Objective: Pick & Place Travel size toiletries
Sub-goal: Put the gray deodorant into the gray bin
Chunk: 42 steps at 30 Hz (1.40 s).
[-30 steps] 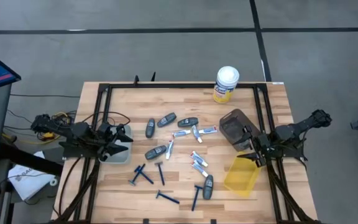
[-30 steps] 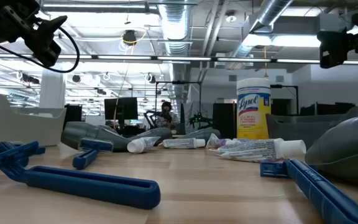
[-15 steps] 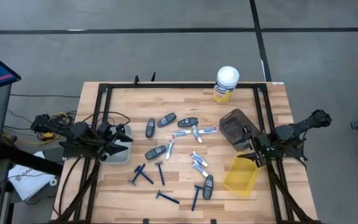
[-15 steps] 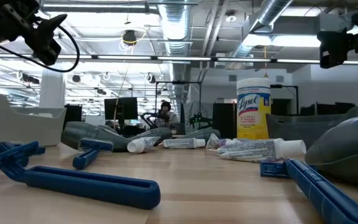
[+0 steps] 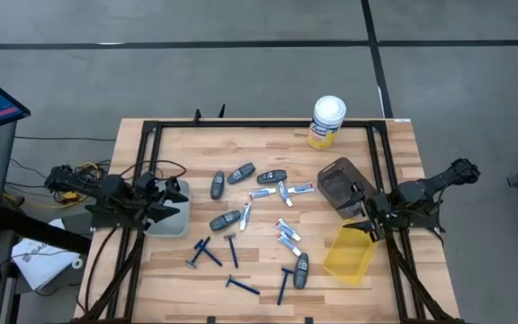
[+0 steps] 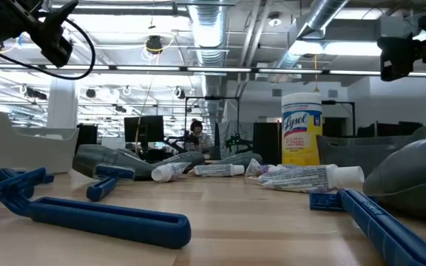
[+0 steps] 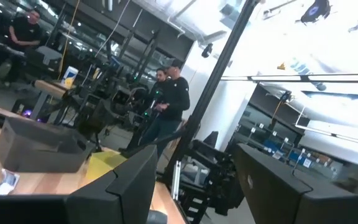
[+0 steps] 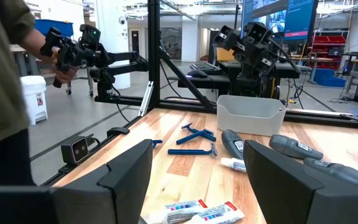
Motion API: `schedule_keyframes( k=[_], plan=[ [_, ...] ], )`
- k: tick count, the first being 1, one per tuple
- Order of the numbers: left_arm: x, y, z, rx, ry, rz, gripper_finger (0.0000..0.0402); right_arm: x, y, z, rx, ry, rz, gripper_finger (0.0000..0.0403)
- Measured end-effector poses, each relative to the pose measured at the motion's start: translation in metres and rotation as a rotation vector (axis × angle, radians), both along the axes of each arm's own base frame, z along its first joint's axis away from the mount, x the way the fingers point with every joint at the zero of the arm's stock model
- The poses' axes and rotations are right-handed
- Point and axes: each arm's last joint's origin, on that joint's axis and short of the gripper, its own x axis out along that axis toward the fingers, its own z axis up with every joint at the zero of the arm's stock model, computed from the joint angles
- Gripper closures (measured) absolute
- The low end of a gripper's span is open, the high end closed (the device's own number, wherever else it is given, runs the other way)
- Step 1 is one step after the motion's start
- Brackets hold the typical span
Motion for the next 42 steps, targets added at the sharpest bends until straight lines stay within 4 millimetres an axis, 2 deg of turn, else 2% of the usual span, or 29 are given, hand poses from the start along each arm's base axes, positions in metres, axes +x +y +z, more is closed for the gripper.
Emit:
schedule_keyframes(
  k=[17, 28, 32, 35, 42],
  plan=[
    [-0.016, 0.008, 0.03, -0.142, -0.337, 0.082, 0.0189, 0.002, -0.005, 0.001, -0.108, -0.031, -0.085, 0.0159],
    [-0.018, 0.009, 0.033, -0.136, -0.368, 0.133, 0.0188, 0.002, -0.005, 0.001, -0.105, -0.035, -0.089, 0.0159],
    [-0.018, 0.011, 0.033, -0.233, -0.355, 0.161, 0.0189, 0.002, -0.005, 0.001, -0.105, -0.036, -0.089, 0.0159],
    [-0.018, 0.012, 0.033, -0.239, -0.357, 0.164, 0.0188, 0.002, -0.005, 0.001, -0.105, -0.036, -0.088, 0.0159],
    [-0.028, 0.017, 0.042, -0.349, -0.478, 0.203, 0.0188, 0.002, -0.005, 0.001, -0.106, -0.034, -0.088, 0.0159]
  ],
)
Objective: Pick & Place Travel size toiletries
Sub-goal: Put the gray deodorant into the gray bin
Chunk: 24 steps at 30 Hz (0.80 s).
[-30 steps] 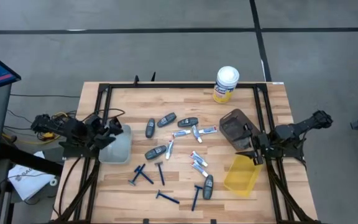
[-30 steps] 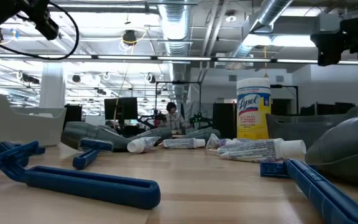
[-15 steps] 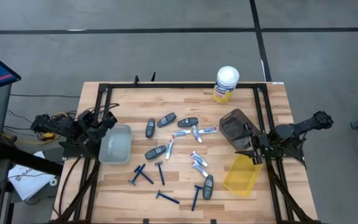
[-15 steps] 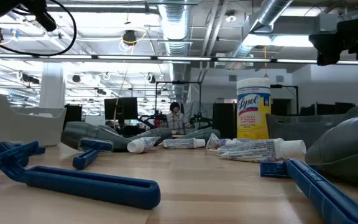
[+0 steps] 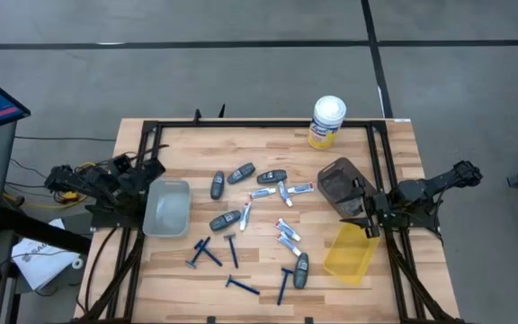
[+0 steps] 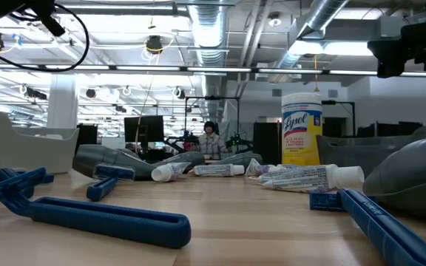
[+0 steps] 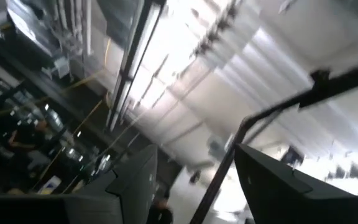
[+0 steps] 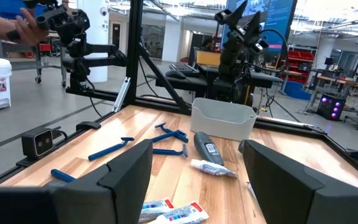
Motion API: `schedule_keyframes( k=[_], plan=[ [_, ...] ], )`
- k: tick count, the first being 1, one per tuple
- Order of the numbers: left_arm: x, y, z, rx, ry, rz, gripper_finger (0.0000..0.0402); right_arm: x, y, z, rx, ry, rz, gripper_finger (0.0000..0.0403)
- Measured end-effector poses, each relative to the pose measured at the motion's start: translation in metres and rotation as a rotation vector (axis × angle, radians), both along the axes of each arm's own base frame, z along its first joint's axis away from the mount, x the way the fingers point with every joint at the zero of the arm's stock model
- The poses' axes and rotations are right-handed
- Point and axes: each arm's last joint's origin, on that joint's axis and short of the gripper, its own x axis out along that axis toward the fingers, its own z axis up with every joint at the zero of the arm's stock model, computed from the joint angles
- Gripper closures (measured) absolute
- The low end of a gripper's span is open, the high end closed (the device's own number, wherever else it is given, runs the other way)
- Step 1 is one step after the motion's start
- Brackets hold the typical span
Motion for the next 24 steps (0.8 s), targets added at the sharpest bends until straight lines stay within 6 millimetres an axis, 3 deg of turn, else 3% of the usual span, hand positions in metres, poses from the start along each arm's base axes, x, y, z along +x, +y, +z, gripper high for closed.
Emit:
schedule_keyframes(
  k=[5, 9, 14, 18, 24],
  plan=[
    [-0.001, 0.002, 0.025, -0.086, -0.012, 0.016, 0.0189, 0.0, 0.0, 0.0, 0.0, 0.0, 0.0, 0.0159],
    [0.016, -0.002, 0.061, -0.04, 0.064, 0.081, 0.0188, 0.0, 0.0, 0.0, 0.001, 0.001, 0.0, 0.0159],
    [0.063, -0.014, 0.098, 0.019, 0.289, 0.223, 0.017, 0.0, 0.0, 0.0, 0.001, 0.002, 0.0, 0.0159],
    [0.107, -0.023, 0.113, 0.075, 0.585, 0.326, 0.0141, 0.0, 0.0, 0.0, 0.001, 0.002, 0.0, 0.0159],
    [0.163, -0.016, 0.135, 0.085, 0.969, 0.427, 0.0112, 0.0, 0.0, 0.0, 0.001, 0.002, 0.0, 0.0159]
  ],
)
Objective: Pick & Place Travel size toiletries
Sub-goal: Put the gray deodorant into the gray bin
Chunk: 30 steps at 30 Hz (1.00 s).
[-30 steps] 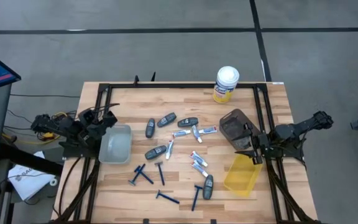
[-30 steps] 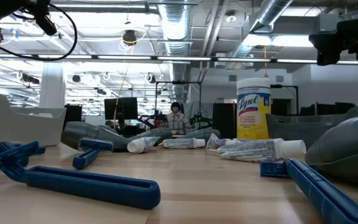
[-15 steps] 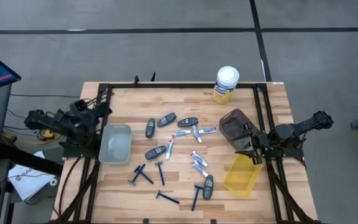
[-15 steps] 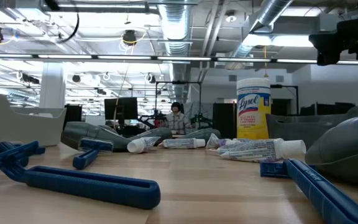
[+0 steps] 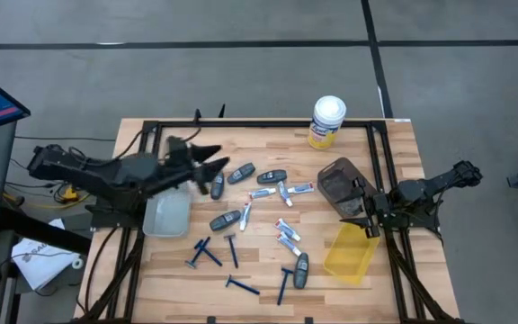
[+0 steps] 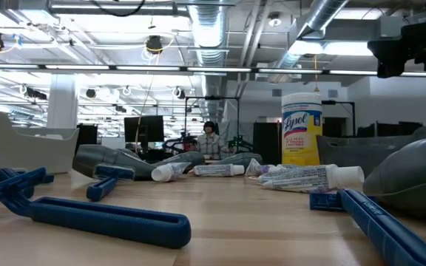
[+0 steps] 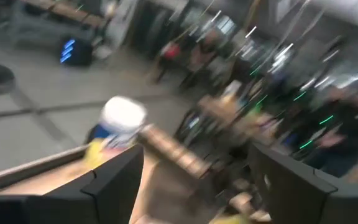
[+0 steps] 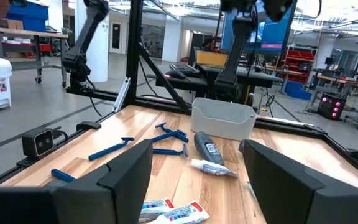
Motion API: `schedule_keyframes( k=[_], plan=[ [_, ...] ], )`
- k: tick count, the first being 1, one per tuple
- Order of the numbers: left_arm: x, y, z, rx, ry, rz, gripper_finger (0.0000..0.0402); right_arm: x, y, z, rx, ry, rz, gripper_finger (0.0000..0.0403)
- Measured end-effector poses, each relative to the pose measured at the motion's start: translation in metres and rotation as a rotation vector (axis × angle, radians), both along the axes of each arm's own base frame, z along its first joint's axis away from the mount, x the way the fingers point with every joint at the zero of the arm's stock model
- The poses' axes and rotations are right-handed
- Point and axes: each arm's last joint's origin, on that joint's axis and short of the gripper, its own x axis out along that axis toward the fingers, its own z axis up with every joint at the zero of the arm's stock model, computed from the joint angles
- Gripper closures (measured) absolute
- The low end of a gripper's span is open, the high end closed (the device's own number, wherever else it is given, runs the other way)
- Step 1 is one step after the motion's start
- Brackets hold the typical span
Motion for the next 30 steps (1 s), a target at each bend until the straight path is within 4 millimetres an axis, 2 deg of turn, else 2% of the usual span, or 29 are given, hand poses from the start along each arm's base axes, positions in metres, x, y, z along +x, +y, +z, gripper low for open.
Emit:
schedule_keyframes(
  k=[3, 7, 12, 16, 19, 22, 27, 30],
  plan=[
    [0.022, 0.013, -0.002, -0.049, 0.196, 0.085, 0.0111, 0.0, 0.0, 0.0, 0.001, 0.0, 0.0, 0.0159],
    [0.045, 0.035, -0.019, -0.148, 0.408, 0.158, 0.0111, 0.0, 0.0, 0.0, 0.029, 0.004, 0.001, 0.0159],
    [0.072, 0.061, -0.064, -0.273, 0.648, 0.139, 0.0111, 0.0, 0.0, 0.0, 0.074, 0.012, 0.003, 0.0159],
    [0.081, 0.078, -0.105, -0.421, 0.863, 0.159, 0.0111, 0.0, 0.0, 0.0, 0.089, 0.014, 0.004, 0.0159],
    [0.084, 0.083, -0.131, -0.475, 1.023, 0.175, 0.0111, 0.0, 0.0, 0.0, 0.088, 0.014, 0.004, 0.0159],
    [0.089, 0.083, -0.149, -0.493, 1.11, 0.181, 0.0111, 0.0, 0.0, 0.0, 0.087, 0.013, 0.004, 0.0159],
    [0.096, 0.084, -0.167, -0.497, 1.165, 0.188, 0.0111, 0.0, 0.0, 0.0, 0.088, 0.013, 0.004, 0.0159],
    [0.097, 0.084, -0.171, -0.499, 1.183, 0.19, 0.0111, 0.0, 0.0, 0.0, 0.088, 0.012, 0.005, 0.0159]
  ],
)
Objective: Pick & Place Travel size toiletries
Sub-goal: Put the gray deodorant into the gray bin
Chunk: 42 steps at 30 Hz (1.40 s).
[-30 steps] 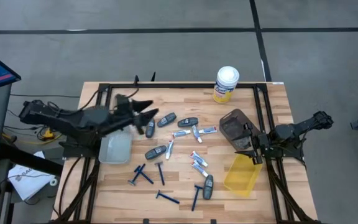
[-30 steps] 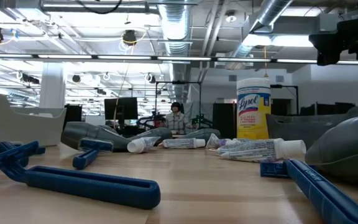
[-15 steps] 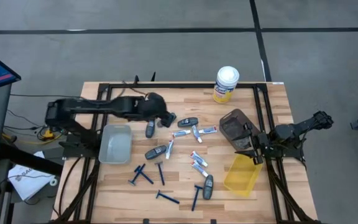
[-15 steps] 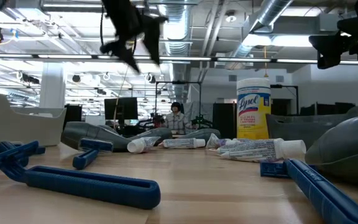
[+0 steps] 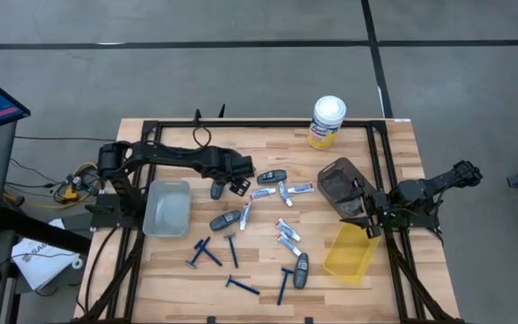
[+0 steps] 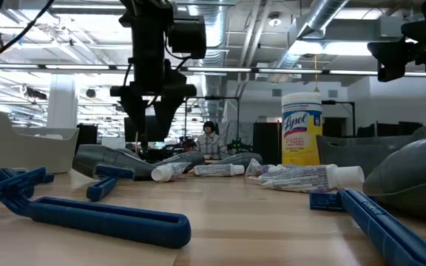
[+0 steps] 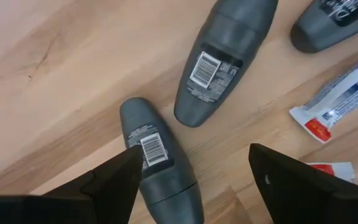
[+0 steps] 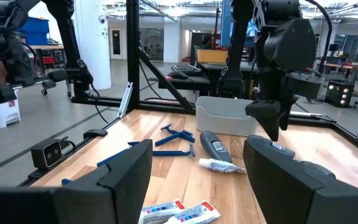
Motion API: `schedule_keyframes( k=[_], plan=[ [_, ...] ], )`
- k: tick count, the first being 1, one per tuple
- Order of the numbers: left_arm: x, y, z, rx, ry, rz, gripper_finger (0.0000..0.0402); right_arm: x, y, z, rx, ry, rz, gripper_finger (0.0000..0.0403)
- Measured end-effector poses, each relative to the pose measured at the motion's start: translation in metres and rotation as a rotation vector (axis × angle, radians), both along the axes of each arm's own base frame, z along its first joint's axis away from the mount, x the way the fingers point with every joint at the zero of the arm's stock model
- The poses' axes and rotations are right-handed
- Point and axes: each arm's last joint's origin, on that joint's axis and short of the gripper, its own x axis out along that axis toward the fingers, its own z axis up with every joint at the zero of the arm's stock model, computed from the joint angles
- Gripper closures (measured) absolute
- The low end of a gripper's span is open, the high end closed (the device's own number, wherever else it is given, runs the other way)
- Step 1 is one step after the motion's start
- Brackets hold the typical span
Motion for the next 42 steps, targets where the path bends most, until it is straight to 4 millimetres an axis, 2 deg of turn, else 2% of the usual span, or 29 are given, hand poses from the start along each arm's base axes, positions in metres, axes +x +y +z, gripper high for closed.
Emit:
schedule_keyframes(
  k=[3, 10, 14, 19, 27, 34, 42],
  plan=[
    [-0.003, 0.003, -0.002, -0.002, 0.004, 0.018, 0.0111, 0.0, 0.0, 0.0, 0.0, 0.0, 0.0, 0.0159],
    [-0.03, 0.013, -0.013, -0.066, 0.034, 0.099, 0.0111, 0.0, 0.0, 0.0, -0.001, 0.001, 0.001, 0.0159],
    [-0.038, 0.013, -0.015, -0.069, 0.001, 0.129, 0.0111, 0.0, 0.0, 0.0, -0.001, 0.001, 0.001, 0.0159],
    [-0.037, 0.011, -0.024, -0.08, -0.067, 0.123, 0.0111, 0.0, 0.0, 0.0, -0.001, 0.002, 0.001, 0.0159],
    [-0.049, 0.008, -0.041, -0.099, -0.026, 0.172, 0.0111, 0.0, 0.0, 0.0, -0.002, 0.003, 0.001, 0.0159],
    [-0.042, 0.008, -0.041, -0.095, -0.1, 0.161, 0.0111, 0.0, 0.0, 0.0, -0.002, 0.004, 0.001, 0.0159],
    [-0.037, 0.009, -0.059, -0.099, -0.048, 0.163, 0.0111, 0.0, 0.0, -0.001, -0.003, 0.005, 0.001, 0.0159]
  ],
)
